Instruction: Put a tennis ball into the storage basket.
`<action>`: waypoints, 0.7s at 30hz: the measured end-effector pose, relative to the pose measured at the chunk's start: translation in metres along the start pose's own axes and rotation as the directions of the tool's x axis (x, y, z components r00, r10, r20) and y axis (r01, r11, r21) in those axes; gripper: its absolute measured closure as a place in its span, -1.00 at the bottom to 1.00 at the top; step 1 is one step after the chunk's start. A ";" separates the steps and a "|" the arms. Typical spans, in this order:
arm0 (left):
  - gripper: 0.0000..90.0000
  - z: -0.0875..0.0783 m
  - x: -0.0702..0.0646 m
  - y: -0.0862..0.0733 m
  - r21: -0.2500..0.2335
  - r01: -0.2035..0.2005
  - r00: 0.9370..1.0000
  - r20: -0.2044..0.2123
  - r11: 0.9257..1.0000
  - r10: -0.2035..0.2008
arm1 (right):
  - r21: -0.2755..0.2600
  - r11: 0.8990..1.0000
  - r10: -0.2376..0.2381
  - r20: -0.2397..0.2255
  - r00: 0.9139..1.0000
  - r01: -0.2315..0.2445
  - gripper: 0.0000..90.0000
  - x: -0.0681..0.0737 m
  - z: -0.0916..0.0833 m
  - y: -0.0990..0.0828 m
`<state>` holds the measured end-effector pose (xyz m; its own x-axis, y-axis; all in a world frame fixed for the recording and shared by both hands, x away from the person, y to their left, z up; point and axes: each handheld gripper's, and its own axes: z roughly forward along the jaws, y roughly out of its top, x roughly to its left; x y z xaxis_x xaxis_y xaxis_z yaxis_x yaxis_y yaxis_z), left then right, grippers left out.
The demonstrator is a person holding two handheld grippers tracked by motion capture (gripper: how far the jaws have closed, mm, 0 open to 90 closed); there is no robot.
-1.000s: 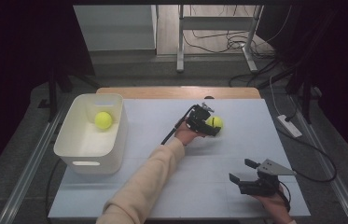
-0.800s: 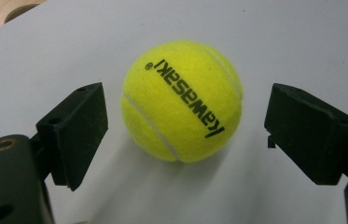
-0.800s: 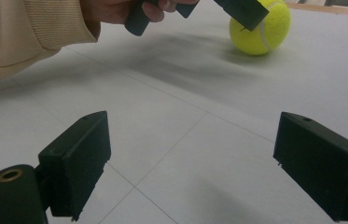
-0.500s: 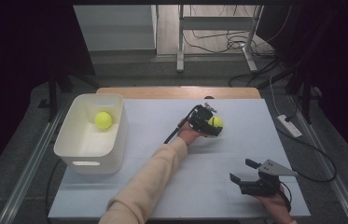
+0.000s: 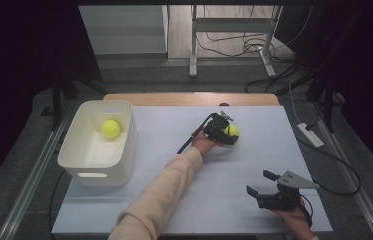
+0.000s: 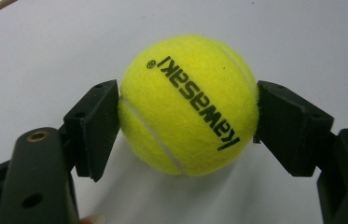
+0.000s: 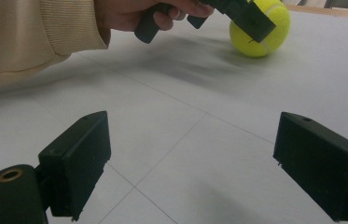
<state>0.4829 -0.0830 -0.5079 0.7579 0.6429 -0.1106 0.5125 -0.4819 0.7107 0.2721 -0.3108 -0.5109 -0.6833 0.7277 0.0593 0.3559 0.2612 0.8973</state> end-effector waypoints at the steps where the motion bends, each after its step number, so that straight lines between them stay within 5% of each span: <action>1: -0.40 0.000 0.000 0.000 0.000 0.000 1.000 0.000 1.000 0.000 | 0.000 1.000 0.000 0.000 1.000 0.000 -0.76 0.000 0.000 0.000; 21: -0.38 -0.011 0.002 0.002 0.002 0.005 1.000 0.015 1.000 -0.005 | -0.001 1.000 -0.001 0.000 1.000 0.001 -0.76 -0.001 0.001 0.000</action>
<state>0.4810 -0.0767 -0.4987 0.7616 0.6360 -0.1245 0.5168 -0.4801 0.7089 0.2731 -0.3108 -0.5113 -0.6841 0.7271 0.0583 0.3542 0.2612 0.8979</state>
